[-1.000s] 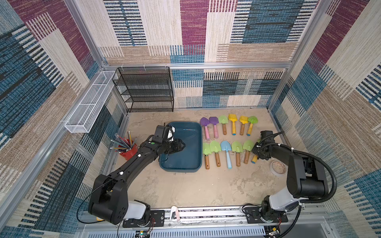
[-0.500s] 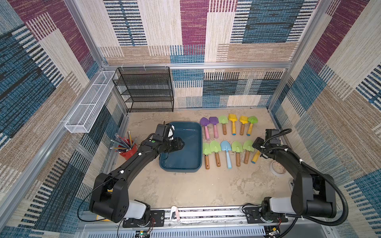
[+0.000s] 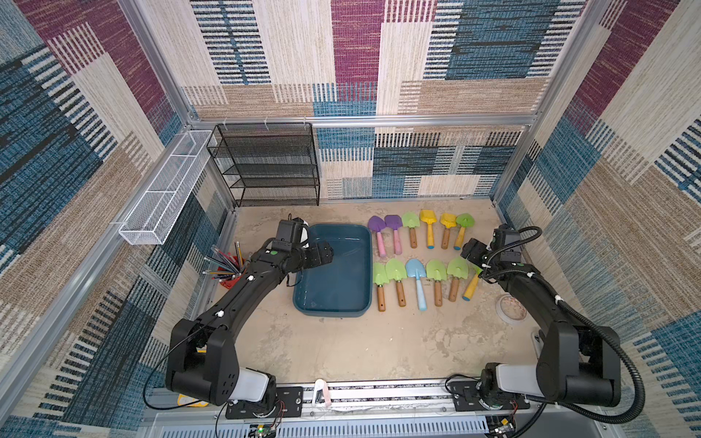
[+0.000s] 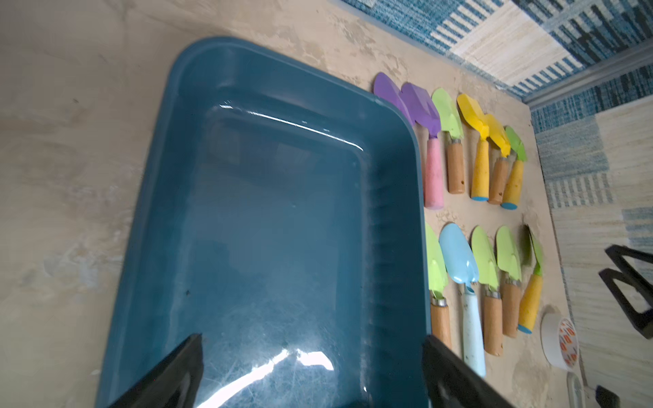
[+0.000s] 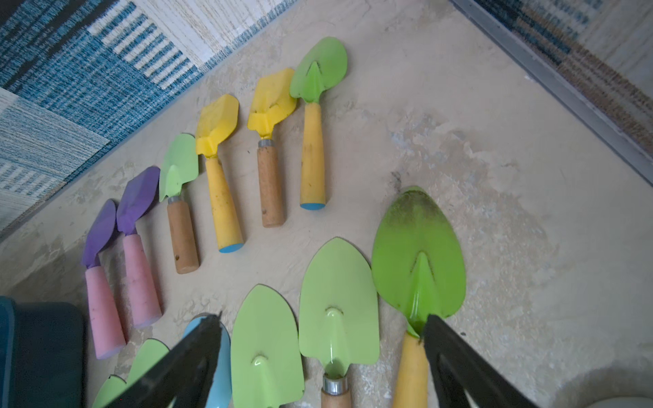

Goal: Take the shovel out of the storage box
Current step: Place the shovel at the center of the board, then reset both arms

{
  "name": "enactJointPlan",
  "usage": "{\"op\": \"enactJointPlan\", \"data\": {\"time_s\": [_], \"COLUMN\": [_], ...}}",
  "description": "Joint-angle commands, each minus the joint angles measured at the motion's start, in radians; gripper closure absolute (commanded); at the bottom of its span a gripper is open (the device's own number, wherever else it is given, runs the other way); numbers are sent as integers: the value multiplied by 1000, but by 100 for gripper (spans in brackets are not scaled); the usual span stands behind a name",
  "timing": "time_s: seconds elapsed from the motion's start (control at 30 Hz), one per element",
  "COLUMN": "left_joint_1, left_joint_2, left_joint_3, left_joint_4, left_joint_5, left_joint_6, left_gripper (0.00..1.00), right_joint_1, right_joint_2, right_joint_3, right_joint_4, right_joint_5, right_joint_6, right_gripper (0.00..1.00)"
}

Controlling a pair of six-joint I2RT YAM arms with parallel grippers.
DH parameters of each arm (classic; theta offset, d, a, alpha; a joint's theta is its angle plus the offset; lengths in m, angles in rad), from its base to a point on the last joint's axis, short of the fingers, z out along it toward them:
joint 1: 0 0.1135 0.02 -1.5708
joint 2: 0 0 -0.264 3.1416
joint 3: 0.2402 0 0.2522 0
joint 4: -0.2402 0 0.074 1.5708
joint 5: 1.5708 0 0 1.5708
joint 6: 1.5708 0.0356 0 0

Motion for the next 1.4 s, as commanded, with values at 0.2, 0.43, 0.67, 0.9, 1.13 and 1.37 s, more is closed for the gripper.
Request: {"op": "enactJointPlan", "data": {"time_s": [0.2, 0.43, 0.67, 0.9, 1.13, 1.37], "left_joint_1": [116, 226, 230, 244, 255, 260], "left_joint_2": [9, 87, 116, 129, 167, 107], "left_joint_3": [-7, 21, -22, -150, -169, -242], "left_joint_4": [81, 116, 194, 396, 480, 554], "left_joint_5": [-130, -90, -232, -273, -166, -151], "left_joint_6": [22, 68, 210, 315, 350, 351], "left_gripper": [1, 0, 0, 0, 0, 0], "right_joint_1": [1, 1, 1, 1, 1, 1], "right_joint_2": [22, 48, 75, 67, 62, 69], "right_joint_3": [-43, -122, -171, -205, -243, -291], "right_joint_4": [224, 385, 483, 546, 620, 732], "right_joint_5": [61, 91, 144, 137, 162, 147], "right_joint_6": [0, -19, -80, -127, -178, -213], "right_gripper": [8, 1, 1, 1, 1, 1]}}
